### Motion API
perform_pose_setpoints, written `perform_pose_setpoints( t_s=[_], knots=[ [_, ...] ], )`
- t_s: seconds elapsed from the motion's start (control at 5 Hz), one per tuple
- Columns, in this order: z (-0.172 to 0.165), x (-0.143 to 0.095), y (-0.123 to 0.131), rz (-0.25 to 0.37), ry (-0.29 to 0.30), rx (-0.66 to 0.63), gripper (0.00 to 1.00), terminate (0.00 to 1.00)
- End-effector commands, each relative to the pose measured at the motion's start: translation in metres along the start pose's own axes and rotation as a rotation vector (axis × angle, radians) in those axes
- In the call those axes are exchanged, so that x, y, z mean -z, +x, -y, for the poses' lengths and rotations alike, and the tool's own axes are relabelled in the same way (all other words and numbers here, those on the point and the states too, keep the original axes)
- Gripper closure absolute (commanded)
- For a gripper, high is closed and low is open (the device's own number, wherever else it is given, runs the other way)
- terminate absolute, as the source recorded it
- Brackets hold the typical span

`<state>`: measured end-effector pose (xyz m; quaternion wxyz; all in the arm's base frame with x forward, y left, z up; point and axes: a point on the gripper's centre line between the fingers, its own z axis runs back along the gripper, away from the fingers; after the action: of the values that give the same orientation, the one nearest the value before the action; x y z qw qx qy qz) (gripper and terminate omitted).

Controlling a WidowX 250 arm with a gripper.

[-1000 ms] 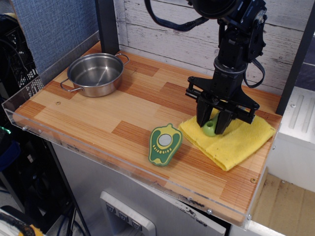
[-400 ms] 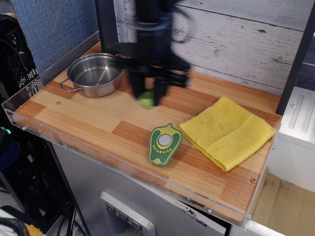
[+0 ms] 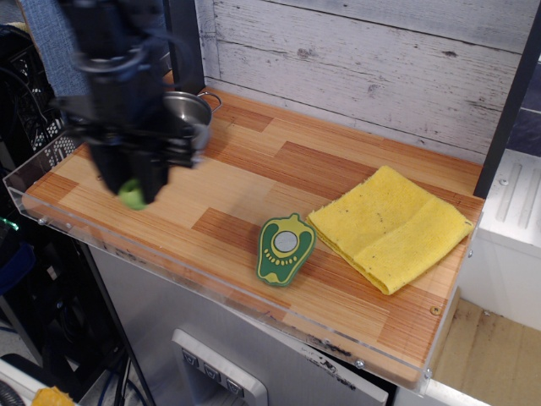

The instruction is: Move the spatula to bottom left of table

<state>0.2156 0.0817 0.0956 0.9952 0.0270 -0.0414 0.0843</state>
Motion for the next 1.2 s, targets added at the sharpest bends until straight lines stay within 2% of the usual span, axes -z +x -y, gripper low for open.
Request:
perform_pose_setpoints(
  t_s=[0.0, 0.4, 0.6, 1.0],
  knots=[
    [-0.025, 0.013, 0.001, 0.0, 0.061, -0.001, 1.0, 0.0],
    [-0.023, 0.041, 0.019, -0.043, 0.096, 0.016, 1.0, 0.0],
    [-0.022, 0.06, 0.023, -0.089, 0.103, 0.02, 1.0, 0.0],
    [-0.036, 0.078, 0.026, -0.134, 0.11, -0.007, 1.0, 0.0]
  ],
)
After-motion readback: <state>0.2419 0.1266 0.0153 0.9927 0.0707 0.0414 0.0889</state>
